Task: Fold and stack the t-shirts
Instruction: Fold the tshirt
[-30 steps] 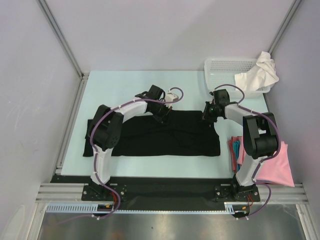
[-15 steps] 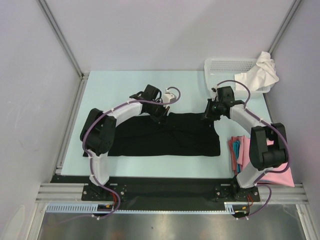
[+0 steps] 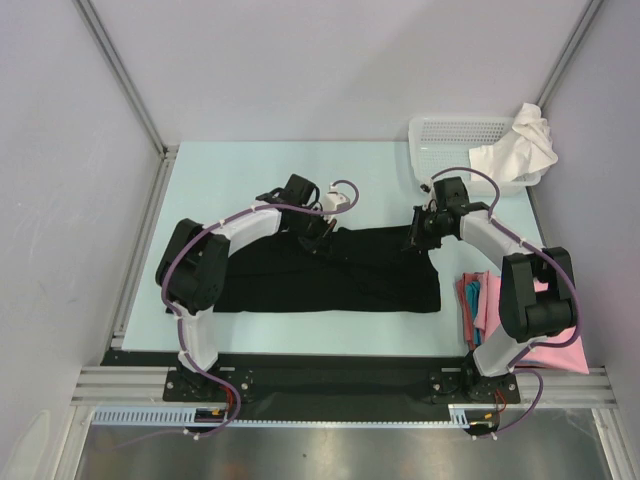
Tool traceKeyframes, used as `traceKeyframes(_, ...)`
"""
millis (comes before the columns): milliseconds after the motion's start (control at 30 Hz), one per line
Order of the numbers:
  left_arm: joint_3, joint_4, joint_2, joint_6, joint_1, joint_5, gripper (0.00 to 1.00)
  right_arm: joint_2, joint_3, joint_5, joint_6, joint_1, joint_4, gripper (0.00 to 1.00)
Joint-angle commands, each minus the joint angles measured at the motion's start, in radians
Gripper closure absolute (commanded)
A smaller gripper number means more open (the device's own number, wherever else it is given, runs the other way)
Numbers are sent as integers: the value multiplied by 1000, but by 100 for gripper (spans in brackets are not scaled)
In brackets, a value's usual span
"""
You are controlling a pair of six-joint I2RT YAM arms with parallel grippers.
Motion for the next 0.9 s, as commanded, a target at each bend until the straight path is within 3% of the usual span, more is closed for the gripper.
traceKeyframes(0, -50, -18, -70, 58, 4, 55, 100, -43, -28, -32, -28, 2, -49, 100)
traceKeyframes(333, -74, 4, -37, 74, 5, -8, 100, -17, -101, -15, -10, 8, 0, 99)
traceKeyframes(367, -51, -10, -25, 75, 6, -14, 100, -14, -92, -7, -10, 8, 6, 97)
traceKeyframes(400, -38, -21, -18, 80, 4, -19, 99, -3, -85, 1, -10, 10, 7, 87)
traceKeyframes(500, 1, -70, -18, 95, 6, -36, 59, -3, -55, 43, -7, 7, -19, 60)
traceKeyframes(567, -10, -82, -61, 112, 9, -51, 40, -23, -45, 88, -8, 5, -31, 55)
traceKeyframes(733, -47, -107, -216, 126, 111, -92, 30, -110, -15, 214, -4, 2, -5, 52)
traceKeyframes(867, -99, -102, -279, 79, 345, -201, 28, -72, 8, 342, -5, -10, 71, 52)
